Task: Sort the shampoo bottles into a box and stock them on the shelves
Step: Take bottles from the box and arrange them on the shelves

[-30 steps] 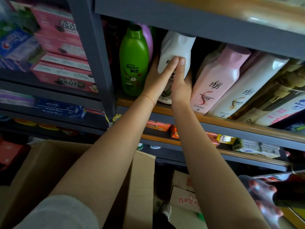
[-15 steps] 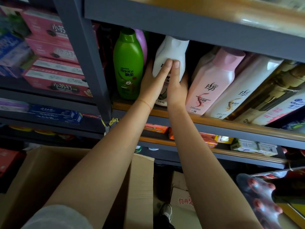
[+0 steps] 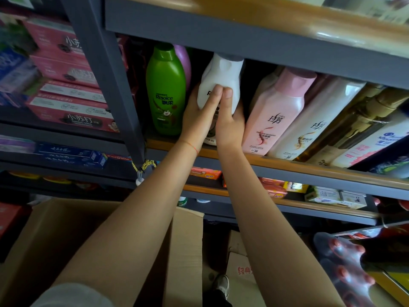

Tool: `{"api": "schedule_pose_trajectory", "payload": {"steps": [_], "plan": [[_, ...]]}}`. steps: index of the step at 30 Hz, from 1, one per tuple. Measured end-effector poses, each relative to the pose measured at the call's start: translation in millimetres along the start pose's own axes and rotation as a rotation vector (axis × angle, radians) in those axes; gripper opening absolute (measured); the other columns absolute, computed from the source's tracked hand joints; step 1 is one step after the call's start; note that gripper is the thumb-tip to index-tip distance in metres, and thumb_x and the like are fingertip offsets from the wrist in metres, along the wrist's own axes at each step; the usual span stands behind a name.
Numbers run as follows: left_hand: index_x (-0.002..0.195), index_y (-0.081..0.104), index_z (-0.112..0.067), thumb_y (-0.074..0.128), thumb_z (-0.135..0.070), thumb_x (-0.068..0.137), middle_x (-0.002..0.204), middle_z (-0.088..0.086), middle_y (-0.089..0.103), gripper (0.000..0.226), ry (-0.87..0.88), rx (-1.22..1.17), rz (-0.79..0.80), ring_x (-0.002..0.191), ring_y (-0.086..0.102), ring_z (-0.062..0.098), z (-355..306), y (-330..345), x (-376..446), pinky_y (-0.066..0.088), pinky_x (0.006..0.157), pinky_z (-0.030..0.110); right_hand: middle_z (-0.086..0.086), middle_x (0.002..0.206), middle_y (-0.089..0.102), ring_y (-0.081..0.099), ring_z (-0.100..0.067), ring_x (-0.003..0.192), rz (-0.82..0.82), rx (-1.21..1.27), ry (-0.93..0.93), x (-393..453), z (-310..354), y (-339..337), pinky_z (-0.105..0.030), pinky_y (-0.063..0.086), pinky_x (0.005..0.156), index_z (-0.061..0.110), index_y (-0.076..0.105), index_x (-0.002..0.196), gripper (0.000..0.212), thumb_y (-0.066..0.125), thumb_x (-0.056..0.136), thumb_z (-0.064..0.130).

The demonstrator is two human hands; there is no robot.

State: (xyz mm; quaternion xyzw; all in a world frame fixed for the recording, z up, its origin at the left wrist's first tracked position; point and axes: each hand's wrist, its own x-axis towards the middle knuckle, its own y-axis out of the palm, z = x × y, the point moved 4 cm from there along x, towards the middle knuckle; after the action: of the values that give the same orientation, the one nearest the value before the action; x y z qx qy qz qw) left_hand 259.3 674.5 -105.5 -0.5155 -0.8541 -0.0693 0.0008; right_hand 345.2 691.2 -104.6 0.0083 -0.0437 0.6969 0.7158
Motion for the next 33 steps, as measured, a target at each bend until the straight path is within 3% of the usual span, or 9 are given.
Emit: {"api": "schedule_pose_trajectory", "payload": {"steps": [3,8,11,15,18,20,24,28,33], "plan": [[0.127,0.053,-0.029,0.06,-0.049,0.087,0.109,-0.019,0.064,0.045,0.006,0.0,0.0,0.095,0.062,-0.016,-2,-4,-7,0.049,0.076,0.008,0.005,0.109,0.068,0.061,0.011,0.097,0.005,0.027,-0.032,-11,-2,-1,-0.005,0.045,0.085,0.012,0.06,0.125,0.038,0.047,0.103,0.039],[0.12,0.054,-0.032,0.063,-0.065,0.065,0.108,-0.016,0.066,0.065,0.001,0.005,0.019,0.094,0.064,-0.012,-8,-5,-17,0.051,0.075,0.011,0.016,0.106,0.062,0.055,0.024,0.093,0.034,0.039,-0.024,-23,-2,-8,0.001,0.04,0.082,0.022,0.052,0.122,0.026,0.042,0.105,0.037],[0.128,0.054,-0.024,0.066,-0.064,0.063,0.11,-0.011,0.067,0.078,-0.007,-0.007,0.036,0.094,0.066,-0.006,-7,-3,-20,0.052,0.074,0.014,0.012,0.114,0.063,0.056,0.016,0.104,0.015,0.03,-0.014,-33,-2,-12,-0.007,0.043,0.092,0.021,0.054,0.126,0.034,0.04,0.104,0.043],[0.127,0.052,-0.024,0.067,-0.063,0.06,0.109,-0.012,0.067,0.078,-0.022,-0.031,0.036,0.091,0.067,-0.008,-7,0,-24,0.052,0.073,0.013,0.003,0.127,0.062,0.055,-0.005,0.121,0.0,0.012,-0.024,-45,-1,-14,-0.028,0.043,0.107,0.018,0.052,0.132,0.037,0.041,0.105,0.04],[0.122,0.054,-0.024,0.068,-0.064,0.058,0.108,-0.009,0.068,0.077,-0.033,-0.043,0.026,0.093,0.068,-0.002,-8,1,-24,0.053,0.075,0.016,0.002,0.115,0.065,0.06,-0.004,0.105,-0.012,-0.009,-0.006,-56,-5,-18,-0.015,0.048,0.089,0.017,0.055,0.125,0.025,0.045,0.104,0.026],[0.119,0.055,-0.024,0.068,-0.064,0.057,0.108,-0.005,0.07,0.075,-0.051,-0.055,0.026,0.095,0.069,0.004,-7,3,-23,0.054,0.076,0.018,-0.001,0.11,0.064,0.061,-0.007,0.099,-0.032,-0.02,-0.016,-66,-8,-20,-0.014,0.049,0.084,0.016,0.055,0.121,0.022,0.048,0.1,0.015],[0.122,0.056,-0.021,0.071,-0.061,0.063,0.11,-0.005,0.07,0.073,-0.059,-0.074,0.052,0.098,0.069,0.004,-2,10,-26,0.054,0.077,0.018,-0.002,0.125,0.061,0.058,-0.019,0.116,-0.082,-0.127,-0.047,-76,-11,-23,-0.045,0.049,0.101,0.019,0.05,0.134,0.043,0.044,0.091,0.018],[0.13,0.053,-0.017,0.068,-0.05,0.076,0.11,-0.009,0.067,0.066,-0.046,-0.073,0.053,0.093,0.066,-0.006,0,12,-25,0.051,0.075,0.012,-0.004,0.141,0.05,0.049,-0.015,0.128,-0.134,-0.213,-0.09,-82,-10,-34,-0.031,0.047,0.103,0.011,0.045,0.145,0.049,0.047,0.096,0.009],[0.129,0.052,-0.023,0.068,-0.058,0.073,0.113,-0.011,0.067,0.069,-0.022,-0.024,0.039,0.102,0.065,-0.001,0,15,-29,0.053,0.085,0.019,-0.004,0.136,0.046,0.045,-0.016,0.129,-0.134,-0.184,-0.09,-84,-12,-41,-0.022,0.044,0.102,0.013,0.047,0.14,0.046,0.049,0.095,0.002]]}}
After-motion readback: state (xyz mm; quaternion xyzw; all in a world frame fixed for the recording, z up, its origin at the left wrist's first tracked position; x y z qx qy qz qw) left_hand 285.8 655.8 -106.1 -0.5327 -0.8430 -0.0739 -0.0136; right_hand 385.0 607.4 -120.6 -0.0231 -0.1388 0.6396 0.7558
